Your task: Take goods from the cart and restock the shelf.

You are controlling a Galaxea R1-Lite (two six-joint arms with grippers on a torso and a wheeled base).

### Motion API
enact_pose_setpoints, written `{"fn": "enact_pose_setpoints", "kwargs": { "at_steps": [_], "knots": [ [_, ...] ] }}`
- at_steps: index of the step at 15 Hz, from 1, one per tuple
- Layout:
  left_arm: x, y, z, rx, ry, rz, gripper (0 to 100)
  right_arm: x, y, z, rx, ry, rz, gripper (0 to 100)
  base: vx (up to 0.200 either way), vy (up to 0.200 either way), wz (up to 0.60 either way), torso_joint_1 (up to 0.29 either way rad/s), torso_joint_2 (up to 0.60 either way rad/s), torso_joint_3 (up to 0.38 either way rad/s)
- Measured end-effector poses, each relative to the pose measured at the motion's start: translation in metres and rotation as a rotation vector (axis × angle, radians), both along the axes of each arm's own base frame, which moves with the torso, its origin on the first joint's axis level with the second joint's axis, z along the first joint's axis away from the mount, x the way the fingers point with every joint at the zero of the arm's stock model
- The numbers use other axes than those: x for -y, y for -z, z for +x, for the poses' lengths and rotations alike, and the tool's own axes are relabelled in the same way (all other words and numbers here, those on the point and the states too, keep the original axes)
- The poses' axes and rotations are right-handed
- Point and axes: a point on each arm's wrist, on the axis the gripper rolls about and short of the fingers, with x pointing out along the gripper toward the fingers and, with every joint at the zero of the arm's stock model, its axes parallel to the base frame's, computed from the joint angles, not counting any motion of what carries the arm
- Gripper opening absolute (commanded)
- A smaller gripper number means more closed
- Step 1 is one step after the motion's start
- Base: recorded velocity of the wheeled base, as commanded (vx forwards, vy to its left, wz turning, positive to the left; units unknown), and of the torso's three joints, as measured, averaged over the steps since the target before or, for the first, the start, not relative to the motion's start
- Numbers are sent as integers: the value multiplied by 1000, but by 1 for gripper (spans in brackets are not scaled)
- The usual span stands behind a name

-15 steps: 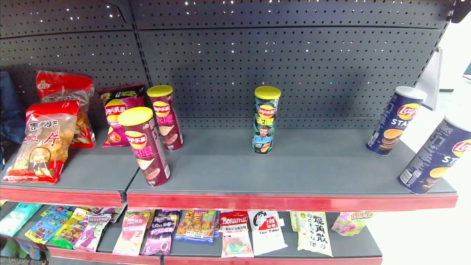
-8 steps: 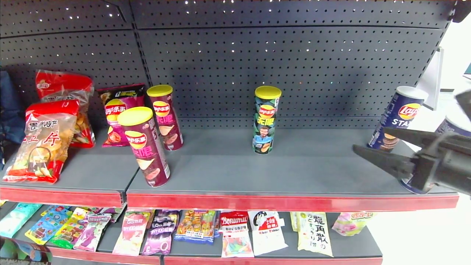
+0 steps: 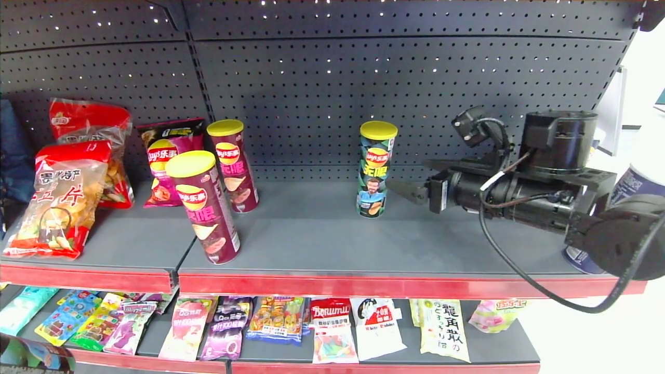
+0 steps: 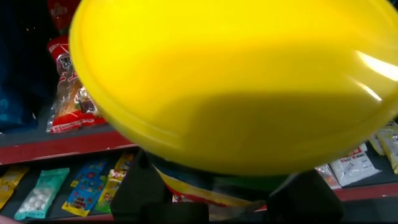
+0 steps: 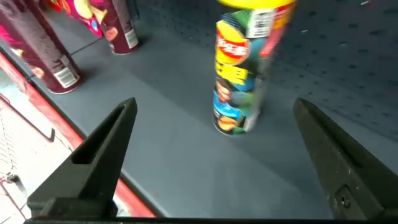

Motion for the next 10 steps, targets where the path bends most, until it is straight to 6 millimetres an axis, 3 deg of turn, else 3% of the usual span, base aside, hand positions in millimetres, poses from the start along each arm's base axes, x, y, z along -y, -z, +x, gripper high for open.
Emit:
{"fn": "enact_pose_setpoints", "kwargs": {
  "at_steps": [3,10],
  "knots": [
    [0,1,1,-7,1,0,0,-12,11,19,-17,7,-11,100,0,0,0,0,0,0],
    [0,5,2,-24,2,0,0,-31,18,61,13,65,-2,100,0,0,0,0,0,0]
  ]
}}
